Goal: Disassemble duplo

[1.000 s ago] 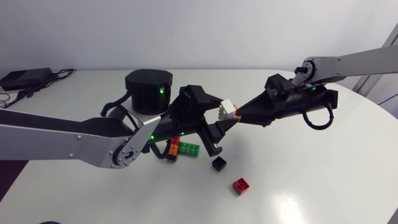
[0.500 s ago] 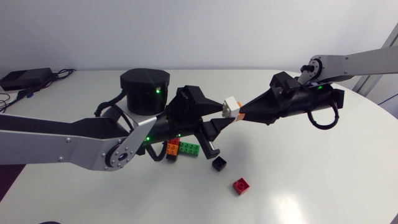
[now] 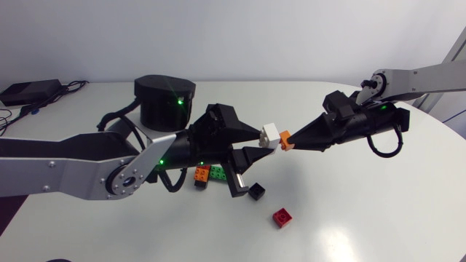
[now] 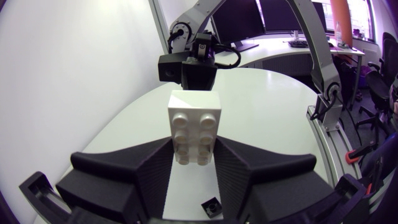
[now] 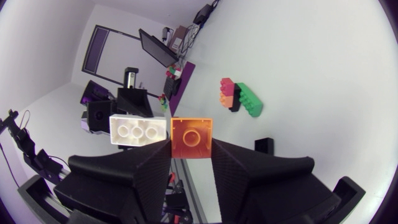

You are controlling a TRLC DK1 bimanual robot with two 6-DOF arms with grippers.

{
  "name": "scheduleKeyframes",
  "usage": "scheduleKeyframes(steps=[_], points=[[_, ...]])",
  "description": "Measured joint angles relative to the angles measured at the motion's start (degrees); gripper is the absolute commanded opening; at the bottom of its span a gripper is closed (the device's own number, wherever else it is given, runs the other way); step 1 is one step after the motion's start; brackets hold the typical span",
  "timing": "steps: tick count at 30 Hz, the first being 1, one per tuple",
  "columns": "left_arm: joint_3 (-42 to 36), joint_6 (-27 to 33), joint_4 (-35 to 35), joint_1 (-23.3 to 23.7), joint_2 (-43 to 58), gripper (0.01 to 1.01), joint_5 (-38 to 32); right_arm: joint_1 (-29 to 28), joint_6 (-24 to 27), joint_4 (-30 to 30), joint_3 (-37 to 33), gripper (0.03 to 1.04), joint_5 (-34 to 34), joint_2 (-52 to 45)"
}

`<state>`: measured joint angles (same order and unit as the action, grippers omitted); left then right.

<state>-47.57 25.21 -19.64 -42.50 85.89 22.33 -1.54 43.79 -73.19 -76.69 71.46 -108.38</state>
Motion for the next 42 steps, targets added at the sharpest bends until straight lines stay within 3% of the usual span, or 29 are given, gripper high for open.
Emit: scheduleKeyframes(steps=[3, 7, 13, 16, 20, 33, 37, 42], points=[[-0.2, 2.4, 6.84, 0.0, -0.94, 0.234, 0.42, -0.87, -0.24, 3.98, 0.59, 0.22, -4.87, 0.85], [-0.33, 8.11, 21.0, -0.76, -2.08, 0.236, 0.87, -0.09, -8.2, 21.68, 7.08, 0.23, -18.82, 8.46], [-0.79, 14.29, 34.03, -1.09, -2.36, 0.236, -0.87, 5.16, -13.84, 31.26, 12.0, 0.24, -32.94, 13.68], [-2.23, 15.72, 37.42, -1.51, -0.44, 0.238, -3.26, 8.83, -15.87, 36.41, 14.45, 0.24, -42.01, 13.7], [-3.78, 16.17, 39.23, -2.23, 4.57, 0.243, -4.98, 12.9, -17.53, 40.33, 17.2, 0.24, -49.2, 13.62], [-5.97, 15.85, 40.0, -5.27, 15.39, 0.251, -8.48, 20.87, -19.91, 45.68, 22.86, 0.25, -58.95, 11.89], [-6.34, 15.65, 38.99, -5.35, 15.72, 0.493, -9.44, 23.1, -20.57, 48.72, 24.98, 0.26, -61.09, 11.04], [-5.86, 15.69, 39.65, -4.02, 15.1, 0.962, -12.11, 23.69, -20.7, 51.04, 25.62, 0.26, -61.7, 11.04]])
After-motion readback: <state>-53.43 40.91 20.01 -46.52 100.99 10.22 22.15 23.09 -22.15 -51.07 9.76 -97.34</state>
